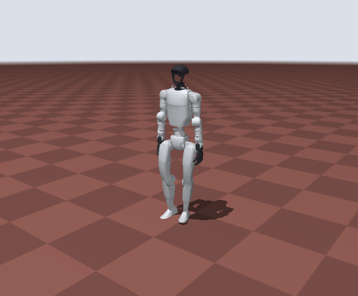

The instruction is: Upper body actions

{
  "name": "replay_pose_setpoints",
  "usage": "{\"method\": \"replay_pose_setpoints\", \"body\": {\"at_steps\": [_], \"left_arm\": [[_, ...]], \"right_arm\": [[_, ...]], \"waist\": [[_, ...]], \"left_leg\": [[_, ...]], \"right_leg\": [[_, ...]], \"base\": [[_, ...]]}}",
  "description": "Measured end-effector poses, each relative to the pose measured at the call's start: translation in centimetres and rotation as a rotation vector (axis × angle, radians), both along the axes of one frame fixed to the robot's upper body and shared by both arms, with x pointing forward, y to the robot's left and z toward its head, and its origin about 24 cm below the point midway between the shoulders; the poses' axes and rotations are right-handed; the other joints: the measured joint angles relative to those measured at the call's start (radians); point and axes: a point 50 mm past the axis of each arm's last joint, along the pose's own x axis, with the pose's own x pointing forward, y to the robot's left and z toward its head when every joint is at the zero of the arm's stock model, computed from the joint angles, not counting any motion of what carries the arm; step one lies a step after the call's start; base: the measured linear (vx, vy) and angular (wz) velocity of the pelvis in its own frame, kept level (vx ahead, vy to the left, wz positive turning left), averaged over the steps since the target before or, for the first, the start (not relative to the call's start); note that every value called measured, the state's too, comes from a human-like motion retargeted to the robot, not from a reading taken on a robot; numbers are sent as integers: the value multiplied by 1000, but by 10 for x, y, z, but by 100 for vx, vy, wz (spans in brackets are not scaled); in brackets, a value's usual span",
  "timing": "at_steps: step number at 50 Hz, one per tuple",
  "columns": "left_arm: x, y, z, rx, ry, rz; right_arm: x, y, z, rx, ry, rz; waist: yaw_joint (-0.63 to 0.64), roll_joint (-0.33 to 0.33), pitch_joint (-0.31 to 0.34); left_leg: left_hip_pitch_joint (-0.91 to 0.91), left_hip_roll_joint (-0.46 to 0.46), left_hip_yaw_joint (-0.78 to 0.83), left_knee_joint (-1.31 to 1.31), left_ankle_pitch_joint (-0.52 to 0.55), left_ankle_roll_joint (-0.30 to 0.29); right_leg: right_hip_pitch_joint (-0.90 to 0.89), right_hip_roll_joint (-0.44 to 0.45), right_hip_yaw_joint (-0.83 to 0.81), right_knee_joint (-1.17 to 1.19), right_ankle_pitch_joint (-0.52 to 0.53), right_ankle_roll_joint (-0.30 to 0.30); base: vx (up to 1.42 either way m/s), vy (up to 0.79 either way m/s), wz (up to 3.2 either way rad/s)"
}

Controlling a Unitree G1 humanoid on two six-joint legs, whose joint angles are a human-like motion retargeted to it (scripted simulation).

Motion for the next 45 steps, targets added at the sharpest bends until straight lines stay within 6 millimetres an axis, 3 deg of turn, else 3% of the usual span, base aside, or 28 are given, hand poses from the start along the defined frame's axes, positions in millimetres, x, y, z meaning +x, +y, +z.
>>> {"method": "replay_pose_setpoints", "body": {"at_steps": [13, 20, 27, 33, 38, 40, 45], "left_arm": [[6, 4, 0, 14, -8, -37], [36, 17, 2, 34, -81, -125], [66, 29, 6, 69, -160, -214], [80, 38, 10, 99, -191, -219], [80, 33, 9, 141, -206, -181], [77, 30, 8, 159, -221, -135], [57, 25, 5, 135, -181, -79]], "right_arm": [[-11, -3, 0, -2, 25, -56], [-31, -5, 1, -9, 71, -127], [-57, -7, 4, -26, 145, -148], [-50, -12, 4, -23, 123, -138], [-32, -29, 4, -66, 48, -144], [-24, -39, 6, -101, 12, -139], [-13, -59, 9, -170, -40, -162]], "waist": [[-3, 10, -11], [-37, 13, 11], [-31, -15, 28], [33, -49, 42], [94, -45, 50], [101, -50, 61], [84, -33, 63]], "left_leg": [[-46, 16, -80, 35, -20, -38], [-84, 45, -201, 65, 14, -65], [-149, 33, -340, 94, 70, -87], [-228, -6, -417, 103, 126, -122], [-304, -41, -496, 83, 187, -146], [-319, -47, -450, 73, 157, -115], [-337, 47, -86, 44, 92, -174]], "right_leg": [[7, 8, -7, 22, -17, 16], [21, 46, 38, 100, -23, 29], [28, 83, 303, 121, -49, 100], [63, 61, 34, 46, -113, 51], [72, 51, -177, -4, -111, 53], [82, 44, -255, -18, -113, 53], [104, 55, -437, -48, -126, 59]], "base": [[0, -1, 16], [0, -7, 143], [1, -10, 202], [-14, -3, 194], [-24, 6, 210], [-20, 12, 213], [-14, 16, 222]]}}
